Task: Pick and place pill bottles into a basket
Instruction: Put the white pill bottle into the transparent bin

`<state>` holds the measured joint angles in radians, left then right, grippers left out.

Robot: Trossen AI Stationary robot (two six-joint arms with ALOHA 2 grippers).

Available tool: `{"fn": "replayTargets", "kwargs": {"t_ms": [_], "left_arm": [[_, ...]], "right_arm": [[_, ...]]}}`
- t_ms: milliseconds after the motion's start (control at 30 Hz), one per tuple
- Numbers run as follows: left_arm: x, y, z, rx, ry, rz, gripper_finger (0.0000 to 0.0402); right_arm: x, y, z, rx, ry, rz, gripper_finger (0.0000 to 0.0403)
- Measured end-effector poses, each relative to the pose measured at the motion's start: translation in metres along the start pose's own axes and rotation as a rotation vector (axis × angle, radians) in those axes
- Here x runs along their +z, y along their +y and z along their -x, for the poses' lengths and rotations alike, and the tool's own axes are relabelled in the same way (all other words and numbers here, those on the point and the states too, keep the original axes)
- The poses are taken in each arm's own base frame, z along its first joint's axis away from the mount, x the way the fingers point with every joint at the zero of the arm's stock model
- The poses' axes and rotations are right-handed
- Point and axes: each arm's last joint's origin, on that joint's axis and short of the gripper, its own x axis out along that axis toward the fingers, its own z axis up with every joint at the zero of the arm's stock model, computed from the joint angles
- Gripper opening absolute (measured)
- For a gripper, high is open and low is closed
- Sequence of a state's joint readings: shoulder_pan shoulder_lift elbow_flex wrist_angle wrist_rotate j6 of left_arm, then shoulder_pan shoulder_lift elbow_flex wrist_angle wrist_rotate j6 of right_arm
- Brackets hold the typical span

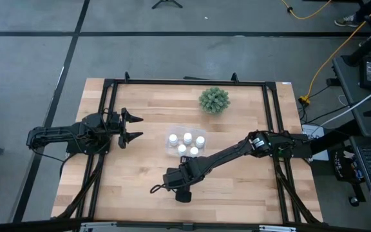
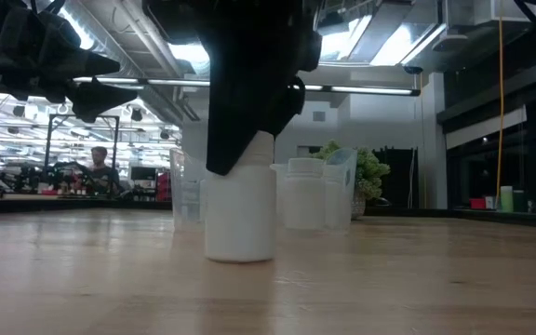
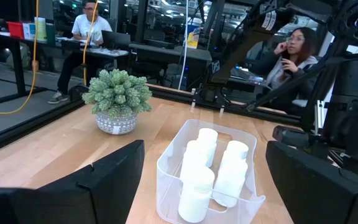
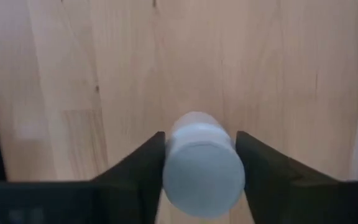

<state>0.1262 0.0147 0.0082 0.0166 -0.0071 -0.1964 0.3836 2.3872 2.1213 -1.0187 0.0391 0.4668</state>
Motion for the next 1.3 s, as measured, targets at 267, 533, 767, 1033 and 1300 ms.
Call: {"fn": "replayTargets", "kwargs": {"t_ms": [267, 533, 767, 1033, 1300], "left_arm": [[0.000, 0.000, 0.000, 0.000, 0.000, 0.000, 0.0329], [0.000, 0.000, 0.000, 0.000, -0.001, 0.000, 0.0329], [0.000, 0.000, 0.000, 0.000, -0.001, 0.000, 0.0327], [0.000, 0.000, 0.000, 0.000, -0.001, 0.000, 0.0327], [0.000, 0.000, 0.000, 0.000, 0.001, 0.000, 0.0328]], "right_arm": [[0.000, 0.000, 0.000, 0.007, -0.001, 0.031, 0.0148], [0.004, -0.002, 0.022, -0.085, -0.036, 0.086, 0.0148], [0.026, -0.012, 0.080, -0.141, -0.184, 0.109, 0.0148], [0.040, -0.046, 0.116, -0.151, -0.289, 0.077, 0.0148], [0.053, -0.081, 0.116, -0.183, -0.301, 0.051, 0.0148]]}}
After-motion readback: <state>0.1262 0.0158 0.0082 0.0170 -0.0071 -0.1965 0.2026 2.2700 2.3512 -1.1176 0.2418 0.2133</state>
